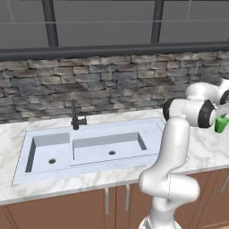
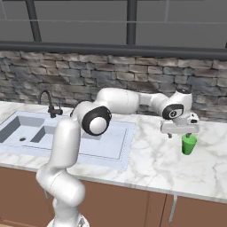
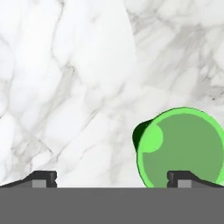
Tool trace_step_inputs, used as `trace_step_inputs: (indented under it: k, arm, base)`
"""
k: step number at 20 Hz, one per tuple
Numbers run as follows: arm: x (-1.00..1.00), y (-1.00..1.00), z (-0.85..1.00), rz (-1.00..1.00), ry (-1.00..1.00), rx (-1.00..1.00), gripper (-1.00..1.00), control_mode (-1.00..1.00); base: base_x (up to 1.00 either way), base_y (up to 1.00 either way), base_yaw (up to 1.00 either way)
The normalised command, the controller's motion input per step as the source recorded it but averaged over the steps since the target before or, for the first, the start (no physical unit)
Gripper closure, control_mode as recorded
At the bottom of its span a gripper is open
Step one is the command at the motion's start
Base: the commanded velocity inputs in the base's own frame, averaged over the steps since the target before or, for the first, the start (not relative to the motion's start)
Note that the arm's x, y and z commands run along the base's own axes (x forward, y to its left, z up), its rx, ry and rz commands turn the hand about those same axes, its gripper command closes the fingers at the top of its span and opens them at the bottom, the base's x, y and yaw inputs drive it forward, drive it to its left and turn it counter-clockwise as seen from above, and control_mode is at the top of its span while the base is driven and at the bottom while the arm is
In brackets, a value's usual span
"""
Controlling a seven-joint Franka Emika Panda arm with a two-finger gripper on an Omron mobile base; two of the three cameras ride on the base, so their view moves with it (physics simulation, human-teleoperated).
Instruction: Place the pot in the left basin and the cup in the right basin of the sink.
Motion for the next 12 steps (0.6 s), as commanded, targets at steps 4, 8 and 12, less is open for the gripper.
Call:
trace_step_inputs:
  k: [4, 8, 12]
  arm:
    - [0.22, -0.24, 0.0, -0.01, 0.0, 0.01, -1.0, -1.0]
    - [0.23, -0.01, -0.12, 0.0, 0.0, 0.0, -1.0, -1.0]
    - [0.2, -0.03, -0.15, 0.0, 0.0, 0.0, -1.0, -1.0]
  base:
    - [0.0, 0.0, 0.0]
    - [0.0, 0.0, 0.0]
    - [0.0, 0.0, 0.0]
